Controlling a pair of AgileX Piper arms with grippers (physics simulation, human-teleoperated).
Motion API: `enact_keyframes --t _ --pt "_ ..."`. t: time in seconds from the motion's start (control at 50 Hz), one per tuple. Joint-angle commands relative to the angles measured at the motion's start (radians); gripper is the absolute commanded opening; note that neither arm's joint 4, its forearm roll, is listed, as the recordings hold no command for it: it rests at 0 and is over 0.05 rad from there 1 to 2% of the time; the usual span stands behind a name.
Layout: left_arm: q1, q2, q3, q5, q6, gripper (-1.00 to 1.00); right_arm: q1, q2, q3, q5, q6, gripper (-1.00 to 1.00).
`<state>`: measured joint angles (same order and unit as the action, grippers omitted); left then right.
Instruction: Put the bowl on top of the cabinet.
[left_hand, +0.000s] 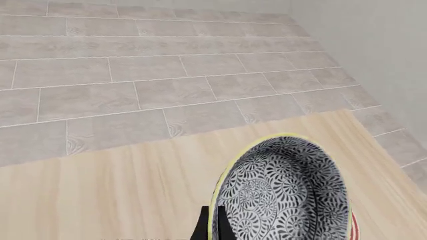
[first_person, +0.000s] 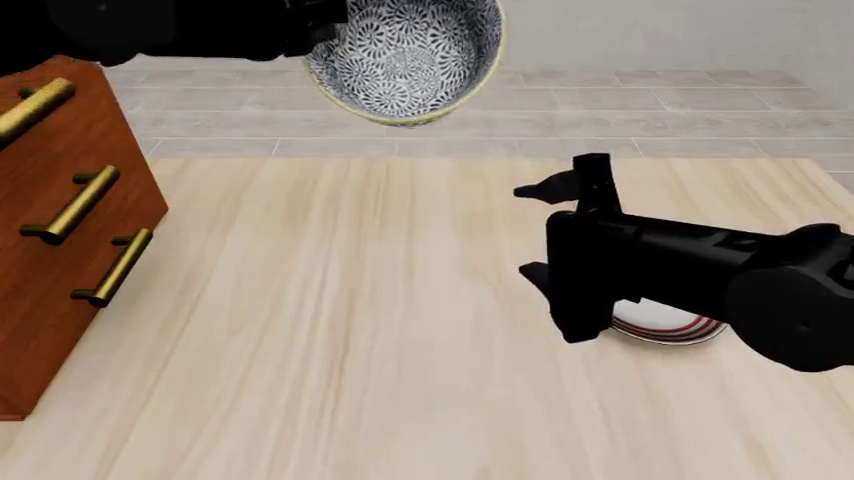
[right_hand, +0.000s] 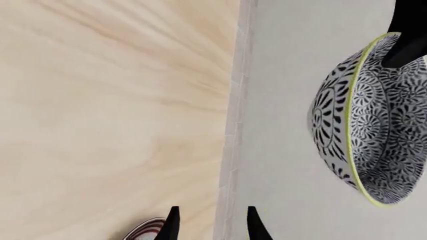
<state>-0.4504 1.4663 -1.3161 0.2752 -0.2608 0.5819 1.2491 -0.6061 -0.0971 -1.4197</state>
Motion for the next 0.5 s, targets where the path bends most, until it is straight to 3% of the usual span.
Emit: enact_keyframes --t 0.02,0.04,0.5 --pt "0.009 -0.069 0.014 0.014 -0.072 -1.00 0.037 -0.201 -0.044 0.200 0.200 1.00" --pt "0.010 -0.074 0.017 0.015 -0.068 -1.00 0.037 -0.401 -0.050 0.235 0.244 1.00" --pt "0.026 -0.114 0.069 -0.005 -0.038 -1.00 -0.007 -0.393 -0.033 0.220 0.256 1.00"
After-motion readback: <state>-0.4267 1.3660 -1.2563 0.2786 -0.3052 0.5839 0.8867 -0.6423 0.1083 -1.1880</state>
